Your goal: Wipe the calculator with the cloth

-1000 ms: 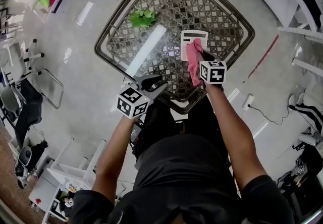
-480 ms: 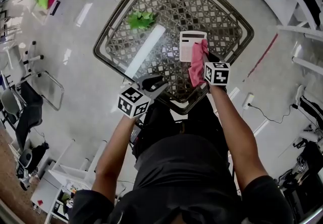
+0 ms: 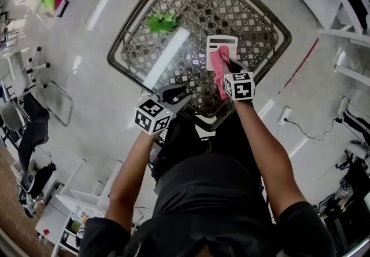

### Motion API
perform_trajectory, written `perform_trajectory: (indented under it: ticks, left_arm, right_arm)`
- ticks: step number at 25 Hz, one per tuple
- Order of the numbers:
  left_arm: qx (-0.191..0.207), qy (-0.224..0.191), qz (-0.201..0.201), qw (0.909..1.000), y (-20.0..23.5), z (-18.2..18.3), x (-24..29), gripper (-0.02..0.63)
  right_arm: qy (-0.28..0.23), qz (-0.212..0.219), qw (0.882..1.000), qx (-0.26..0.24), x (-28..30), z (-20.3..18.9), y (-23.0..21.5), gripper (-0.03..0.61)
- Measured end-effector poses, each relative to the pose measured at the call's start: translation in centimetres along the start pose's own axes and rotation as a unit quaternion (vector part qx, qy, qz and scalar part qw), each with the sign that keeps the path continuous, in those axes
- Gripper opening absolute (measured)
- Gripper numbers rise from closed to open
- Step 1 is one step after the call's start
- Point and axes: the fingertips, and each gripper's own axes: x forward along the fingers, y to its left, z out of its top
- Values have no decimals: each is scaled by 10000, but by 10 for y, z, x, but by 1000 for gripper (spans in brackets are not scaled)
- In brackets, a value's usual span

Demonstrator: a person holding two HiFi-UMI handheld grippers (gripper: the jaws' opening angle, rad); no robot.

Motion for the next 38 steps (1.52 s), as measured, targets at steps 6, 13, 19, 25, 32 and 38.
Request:
perform_trajectory:
  ticks: [6,13,19,25,32,38]
  left_arm:
    - [3,139,28,9999,5,-11,3,169]
    - [-39,450,132,9989,13,-32,6,169]
    - [-33,416,84,9991,7,-28,8,169]
    - [12,421,84,9991,7,-27,11,169]
    - [31,419,76,9991,-1,-30,11,169]
    - [49,448,46,9990,-4,-33,16,169]
  right_arm:
    - [-35,135,9996,242,4,-7,1,51]
    - [-58,91,9994,318,2,-9,-1,51]
    - [-38,-38,9993,371,-2,-9,-11,50]
    - [-158,-160,9988,428,-9,-3,-23,49]
    - [-345,-313,9975,537,-19,7,-38,49]
    - [-272,-286,9978,530,-7,11,-44,49]
